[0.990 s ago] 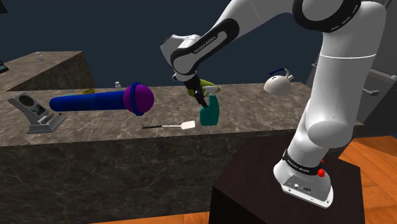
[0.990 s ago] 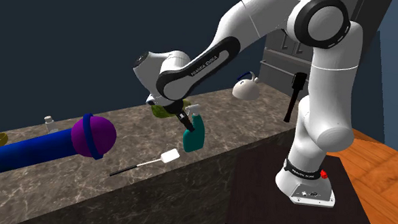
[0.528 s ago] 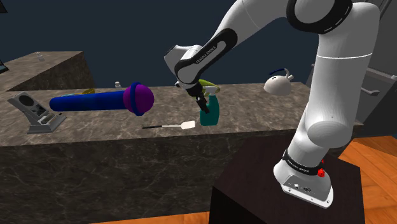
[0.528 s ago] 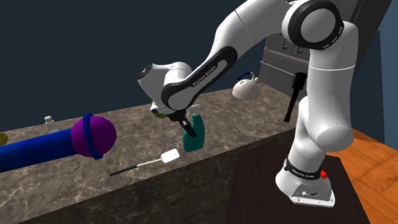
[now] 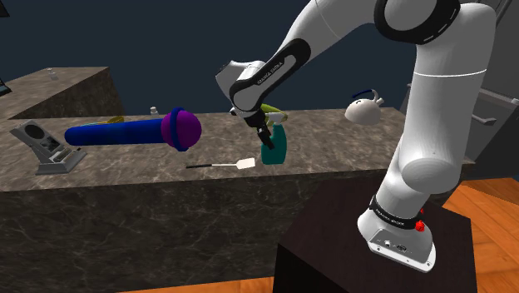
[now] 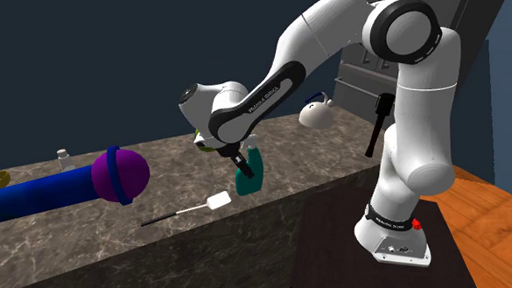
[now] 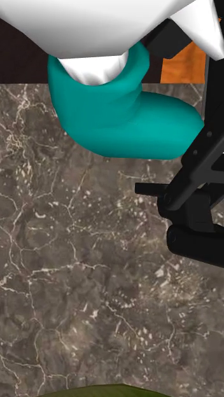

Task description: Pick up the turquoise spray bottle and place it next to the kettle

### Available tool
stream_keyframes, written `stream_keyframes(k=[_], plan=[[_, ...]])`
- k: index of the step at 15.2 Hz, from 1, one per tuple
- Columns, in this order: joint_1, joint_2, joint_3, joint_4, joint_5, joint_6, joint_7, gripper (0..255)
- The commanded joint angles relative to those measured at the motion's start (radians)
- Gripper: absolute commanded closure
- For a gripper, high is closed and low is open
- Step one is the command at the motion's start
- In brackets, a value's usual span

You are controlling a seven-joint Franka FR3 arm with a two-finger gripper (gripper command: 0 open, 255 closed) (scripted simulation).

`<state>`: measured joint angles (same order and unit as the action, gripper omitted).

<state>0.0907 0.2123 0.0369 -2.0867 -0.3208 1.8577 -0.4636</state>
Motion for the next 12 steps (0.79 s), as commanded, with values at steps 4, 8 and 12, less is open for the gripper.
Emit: stream_keyframes(k=[4,8,12], plan=[[0.000,0.000,0.000,0.000,0.000,0.000,0.000,255],[0.000,0.000,0.000,0.000,0.000,0.000,0.000,255],[0.000,-0.016,0.001,0.007,0.003,-0.022,-0.007,255]])
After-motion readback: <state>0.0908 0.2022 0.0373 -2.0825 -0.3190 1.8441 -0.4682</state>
